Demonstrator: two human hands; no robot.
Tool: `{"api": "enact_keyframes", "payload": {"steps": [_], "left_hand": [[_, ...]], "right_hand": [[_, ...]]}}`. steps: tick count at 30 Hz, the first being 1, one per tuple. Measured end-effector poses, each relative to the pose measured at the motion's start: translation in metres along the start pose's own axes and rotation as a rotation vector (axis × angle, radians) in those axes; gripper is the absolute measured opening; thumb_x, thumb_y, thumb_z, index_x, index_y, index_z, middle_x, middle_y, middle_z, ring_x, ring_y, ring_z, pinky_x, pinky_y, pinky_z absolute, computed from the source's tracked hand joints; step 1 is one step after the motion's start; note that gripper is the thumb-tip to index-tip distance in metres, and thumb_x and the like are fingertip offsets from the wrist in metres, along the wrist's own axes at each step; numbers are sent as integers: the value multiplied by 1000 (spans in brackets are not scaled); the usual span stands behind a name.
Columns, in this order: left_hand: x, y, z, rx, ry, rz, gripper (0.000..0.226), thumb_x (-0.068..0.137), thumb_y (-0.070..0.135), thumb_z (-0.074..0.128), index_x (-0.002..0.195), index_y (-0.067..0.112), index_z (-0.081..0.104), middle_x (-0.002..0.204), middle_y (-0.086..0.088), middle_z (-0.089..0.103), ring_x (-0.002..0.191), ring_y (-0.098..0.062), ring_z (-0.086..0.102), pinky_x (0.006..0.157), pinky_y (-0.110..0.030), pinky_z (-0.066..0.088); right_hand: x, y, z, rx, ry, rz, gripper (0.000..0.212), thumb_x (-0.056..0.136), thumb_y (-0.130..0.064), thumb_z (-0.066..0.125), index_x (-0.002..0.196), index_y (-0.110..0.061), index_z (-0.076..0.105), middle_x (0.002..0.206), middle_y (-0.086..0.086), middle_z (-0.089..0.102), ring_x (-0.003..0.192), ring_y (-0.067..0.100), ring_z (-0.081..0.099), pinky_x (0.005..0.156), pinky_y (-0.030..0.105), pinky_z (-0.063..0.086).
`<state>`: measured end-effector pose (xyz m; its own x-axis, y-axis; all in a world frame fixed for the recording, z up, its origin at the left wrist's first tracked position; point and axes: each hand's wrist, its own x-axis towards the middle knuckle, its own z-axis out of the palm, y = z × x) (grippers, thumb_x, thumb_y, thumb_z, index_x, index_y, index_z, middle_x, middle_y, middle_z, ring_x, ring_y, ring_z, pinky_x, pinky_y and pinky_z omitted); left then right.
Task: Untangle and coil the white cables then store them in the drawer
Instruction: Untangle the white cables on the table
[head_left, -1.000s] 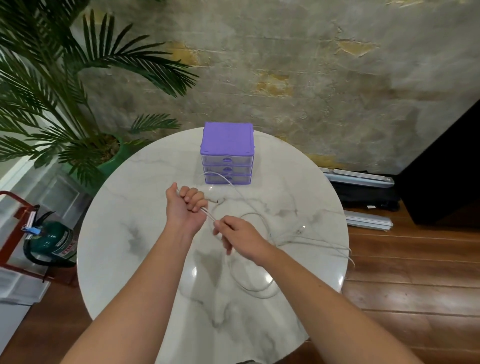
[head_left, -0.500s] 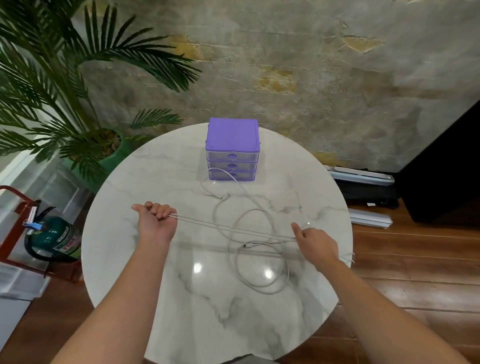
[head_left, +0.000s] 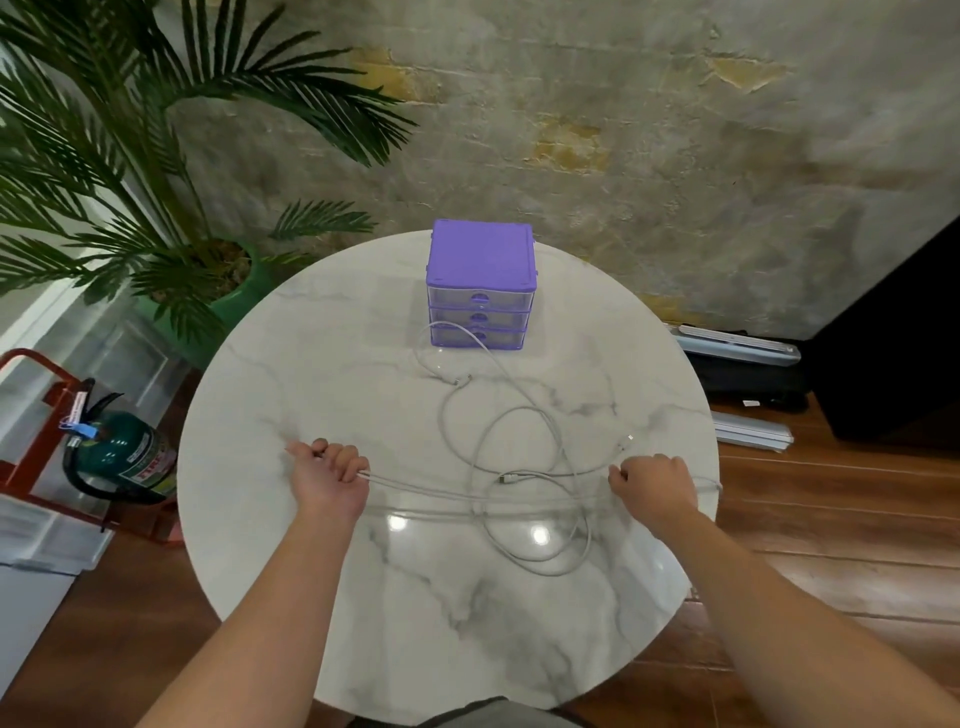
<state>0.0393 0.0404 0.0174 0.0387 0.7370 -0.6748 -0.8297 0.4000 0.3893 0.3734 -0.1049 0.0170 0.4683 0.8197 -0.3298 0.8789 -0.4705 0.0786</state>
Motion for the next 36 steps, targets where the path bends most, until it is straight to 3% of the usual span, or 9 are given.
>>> {"api": "enact_keyframes", "payload": {"steps": [6, 11, 15, 18, 21, 24, 30, 34, 36], "left_hand": [[-2, 15, 1, 35, -37, 2, 48, 99, 55, 32, 64, 22, 33, 42, 7, 18, 31, -8, 17, 33, -19, 10], [-7, 19, 11, 115, -75, 12, 47, 98, 57, 35, 66, 22, 35, 44, 8, 19, 31, -7, 17, 34, -19, 9], [-11, 21, 15, 173, -122, 1, 44, 96, 57, 38, 69, 22, 40, 47, 9, 20, 32, -6, 18, 33, -18, 11], [-14, 23, 18, 171, -172, -27, 35, 98, 49, 43, 76, 22, 50, 47, 9, 21, 34, -4, 20, 33, -16, 15], [-16, 24, 19, 195, -197, -48, 22, 101, 36, 44, 92, 19, 56, 48, 9, 22, 37, -5, 23, 36, -14, 21], [-14, 27, 18, 203, -160, -51, 27, 103, 36, 40, 101, 16, 58, 49, 8, 25, 39, -5, 26, 42, -13, 29], [-18, 29, 16, 247, -103, -56, 29, 102, 39, 40, 104, 16, 57, 55, 6, 34, 49, -6, 35, 86, -30, 49], [-15, 30, 17, 290, -89, -80, 23, 101, 32, 46, 108, 14, 58, 49, 7, 22, 37, -6, 23, 45, -15, 34], [-14, 31, 19, 308, -80, -104, 16, 100, 26, 50, 106, 13, 58, 49, 7, 21, 36, -6, 21, 39, -15, 24]], "right_hand": [[-2, -30, 3, 290, -129, 15, 24, 94, -37, 46, 80, -19, 54, 72, -4, 56, 56, 14, 50, 54, 26, 38], [6, -88, -10, 576, -112, -55, 5, 81, -30, 62, 82, -27, 59, 83, -3, 65, 80, 20, 63, 70, 30, 47], [7, -140, -8, 773, -306, -76, 11, 78, -27, 69, 73, -25, 60, 74, -3, 63, 62, 18, 60, 60, 36, 55], [6, -161, -3, 689, -303, -96, 20, 80, -37, 70, 78, -23, 57, 81, -1, 63, 61, 18, 59, 60, 31, 50], [8, -168, 0, 554, -129, -149, 24, 83, -36, 66, 98, -20, 56, 109, 1, 53, 92, 21, 57, 75, 34, 50], [14, -170, 1, 468, -101, -214, 38, 88, -40, 61, 119, -18, 56, 123, 1, 43, 112, 21, 48, 85, 38, 50], [17, -178, 8, 289, -116, -223, 27, 92, -37, 58, 107, -16, 66, 121, 5, 47, 114, 23, 42, 91, 36, 47], [16, -182, 4, 302, -44, -292, 20, 82, -27, 61, 94, -14, 69, 112, 5, 50, 110, 23, 41, 90, 33, 46], [16, -184, -3, 424, 42, -310, 14, 75, -24, 65, 85, -15, 65, 100, 4, 53, 103, 23, 45, 85, 30, 45]]}}
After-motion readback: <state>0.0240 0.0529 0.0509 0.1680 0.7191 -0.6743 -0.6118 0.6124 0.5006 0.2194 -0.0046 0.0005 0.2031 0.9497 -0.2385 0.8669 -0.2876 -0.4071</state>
